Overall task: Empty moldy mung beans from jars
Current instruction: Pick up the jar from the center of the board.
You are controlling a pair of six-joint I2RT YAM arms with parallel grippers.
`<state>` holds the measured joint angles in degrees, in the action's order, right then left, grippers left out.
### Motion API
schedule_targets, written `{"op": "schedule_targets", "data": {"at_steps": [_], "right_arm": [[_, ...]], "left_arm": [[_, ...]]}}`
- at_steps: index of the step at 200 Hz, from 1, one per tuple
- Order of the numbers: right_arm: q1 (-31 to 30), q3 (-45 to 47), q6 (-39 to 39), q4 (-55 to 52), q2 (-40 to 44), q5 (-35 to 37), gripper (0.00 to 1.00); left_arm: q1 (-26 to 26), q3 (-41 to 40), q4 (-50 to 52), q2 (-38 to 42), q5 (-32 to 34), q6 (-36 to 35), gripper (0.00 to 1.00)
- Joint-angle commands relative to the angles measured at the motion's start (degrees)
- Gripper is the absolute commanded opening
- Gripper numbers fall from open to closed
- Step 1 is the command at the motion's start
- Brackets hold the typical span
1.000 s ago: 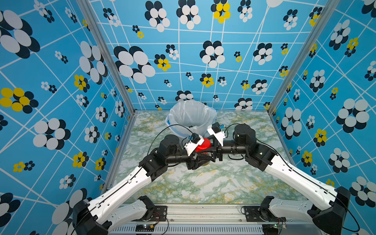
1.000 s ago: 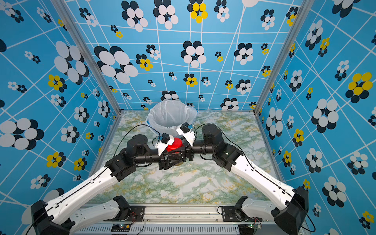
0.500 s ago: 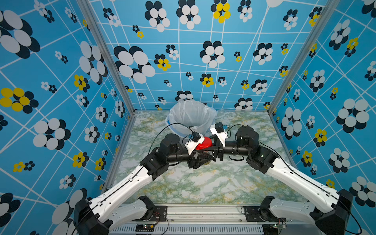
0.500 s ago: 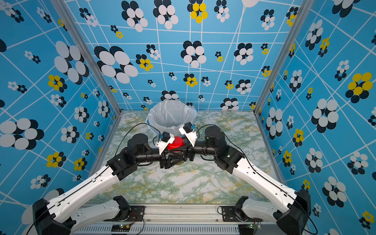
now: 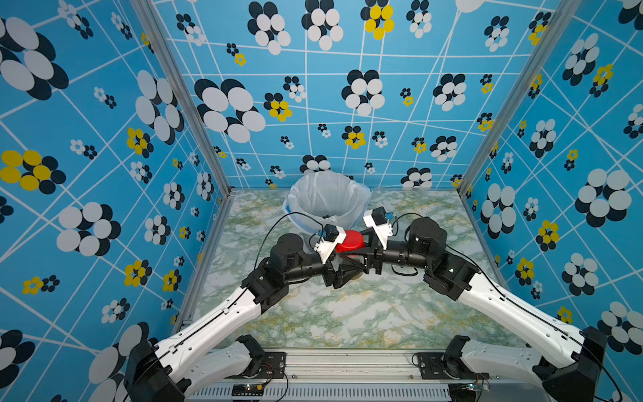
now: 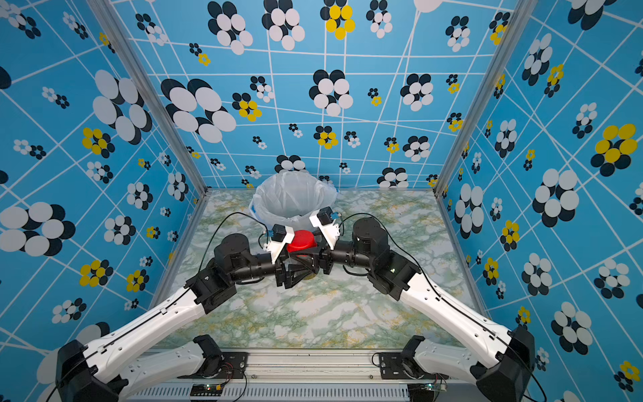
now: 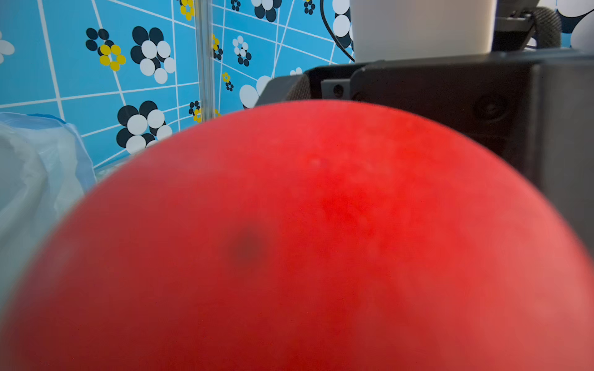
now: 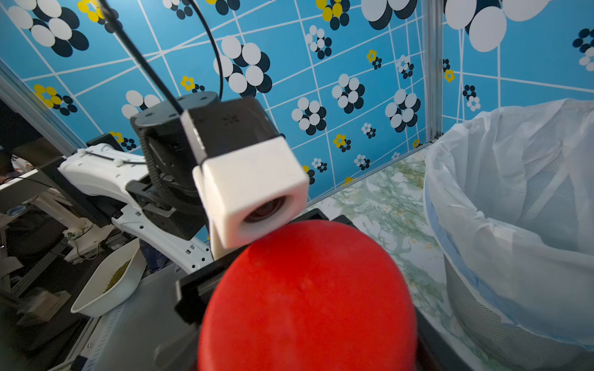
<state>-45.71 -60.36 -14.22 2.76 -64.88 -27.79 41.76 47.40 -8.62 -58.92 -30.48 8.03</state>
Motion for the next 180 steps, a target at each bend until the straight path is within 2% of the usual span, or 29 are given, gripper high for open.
{"op": "schedule_targets", "data": {"at_steps": [1, 52, 135, 180], "right_arm": [[-1.0, -1.0, -4.4, 4.1, 2.9, -0.7, 0.44], [-1.0, -0.5, -4.1, 4.7, 3.1, 1.6, 0.43], [-1.0, -0.9, -5.4, 3.7, 4.7, 4.6, 0.42], [-1.0, -1.1, -3.9, 2.2, 5.7, 6.9, 0.42]], "left_arm": [[-1.0, -0.1, -1.0, 0.0, 11.2, -0.2, 0.85], [-1.1, -1.3, -0.3, 1.3, 15.4, 1.3, 0.84], [-1.5, -3.7, -7.6, -2.5, 10.0, 4.5, 0.87], [-1.6, -5.5, -11.4, -3.7, 9.7, 6.9, 0.87]]}}
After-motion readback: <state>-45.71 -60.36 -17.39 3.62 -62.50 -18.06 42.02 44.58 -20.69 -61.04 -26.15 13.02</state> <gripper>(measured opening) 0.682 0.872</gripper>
